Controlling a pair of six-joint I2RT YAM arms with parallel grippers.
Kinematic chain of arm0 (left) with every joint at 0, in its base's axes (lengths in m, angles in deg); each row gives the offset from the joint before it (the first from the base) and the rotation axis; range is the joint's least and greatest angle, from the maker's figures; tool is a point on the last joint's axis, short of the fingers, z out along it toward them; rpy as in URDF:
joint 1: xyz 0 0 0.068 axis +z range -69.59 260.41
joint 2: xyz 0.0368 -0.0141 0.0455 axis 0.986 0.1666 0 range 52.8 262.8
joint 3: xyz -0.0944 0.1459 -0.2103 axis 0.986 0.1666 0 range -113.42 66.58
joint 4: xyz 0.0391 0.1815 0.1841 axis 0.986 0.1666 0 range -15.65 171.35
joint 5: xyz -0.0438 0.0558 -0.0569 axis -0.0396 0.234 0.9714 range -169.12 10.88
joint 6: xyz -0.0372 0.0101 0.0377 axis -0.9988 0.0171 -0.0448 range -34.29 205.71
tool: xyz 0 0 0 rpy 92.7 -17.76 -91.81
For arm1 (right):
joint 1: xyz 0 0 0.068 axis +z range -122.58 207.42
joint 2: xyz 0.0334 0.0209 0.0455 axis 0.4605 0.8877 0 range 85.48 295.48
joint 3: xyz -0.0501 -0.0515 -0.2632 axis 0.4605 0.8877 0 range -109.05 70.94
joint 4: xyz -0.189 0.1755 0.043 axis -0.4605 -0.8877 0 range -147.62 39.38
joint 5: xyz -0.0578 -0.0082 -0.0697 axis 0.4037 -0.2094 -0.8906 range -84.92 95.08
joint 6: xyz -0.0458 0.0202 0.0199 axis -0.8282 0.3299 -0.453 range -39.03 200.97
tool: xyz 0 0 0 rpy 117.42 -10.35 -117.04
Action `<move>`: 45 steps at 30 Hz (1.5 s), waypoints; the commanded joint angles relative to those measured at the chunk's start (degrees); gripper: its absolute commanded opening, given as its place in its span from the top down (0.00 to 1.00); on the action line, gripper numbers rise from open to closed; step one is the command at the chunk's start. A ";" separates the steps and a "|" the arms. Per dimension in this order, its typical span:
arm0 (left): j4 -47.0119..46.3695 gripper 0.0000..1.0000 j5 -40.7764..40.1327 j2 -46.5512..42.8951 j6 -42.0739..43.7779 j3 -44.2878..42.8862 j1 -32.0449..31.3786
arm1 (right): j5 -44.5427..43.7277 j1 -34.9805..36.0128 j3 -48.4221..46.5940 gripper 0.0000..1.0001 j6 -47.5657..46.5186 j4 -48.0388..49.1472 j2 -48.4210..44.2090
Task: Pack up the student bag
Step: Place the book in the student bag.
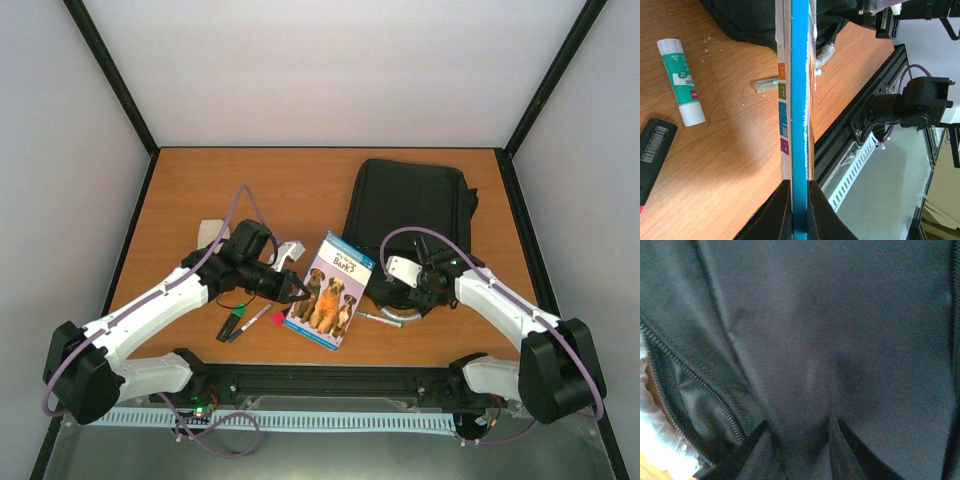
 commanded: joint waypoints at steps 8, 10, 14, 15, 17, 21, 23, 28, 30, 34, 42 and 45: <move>1.94 0.99 1.12 -2.32 3.00 0.25 -0.54 | 0.89 -0.32 -15.95 0.97 7.37 -0.35 2.68; 1.73 0.99 1.62 -2.80 3.50 0.67 -0.54 | 0.75 -0.32 -19.16 0.97 8.20 -1.29 2.49; -0.49 0.99 5.89 -2.31 3.27 0.95 -0.86 | 0.11 -0.41 -24.13 0.97 10.00 -1.47 2.41; -1.84 0.99 7.19 -2.07 2.91 0.91 -0.97 | -0.09 -0.52 -25.22 0.97 10.50 -1.19 2.48; -5.00 0.99 9.74 -1.37 1.70 0.96 -1.07 | -0.02 -0.59 -27.08 0.97 11.62 -0.83 2.65; -12.08 0.99 12.61 1.18 1.44 0.82 -1.15 | 1.40 -0.76 -29.83 0.97 13.75 -1.01 3.05; -13.79 0.99 12.19 3.69 1.10 -0.16 -1.07 | 2.25 -0.85 -30.43 0.97 14.61 -0.81 3.10; -23.61 0.99 14.18 13.77 -7.41 -2.31 -1.20 | 2.92 -0.91 -32.63 0.97 16.32 -1.09 4.22; -28.23 0.99 14.09 17.95 -10.11 -2.64 -1.82 | 2.88 -0.94 -33.15 0.97 17.12 -0.54 4.29; -31.83 0.99 12.87 24.08 -11.92 -4.82 -2.30 | 2.82 -1.15 -33.72 0.97 18.32 0.14 3.74; -41.24 0.99 17.87 30.60 -16.23 -6.64 -2.30 | 4.60 -1.40 -31.72 0.97 21.28 0.87 1.56; -43.10 0.99 19.19 32.29 -17.47 -7.94 -2.30 | 5.23 -1.38 -31.02 0.97 22.34 1.47 0.98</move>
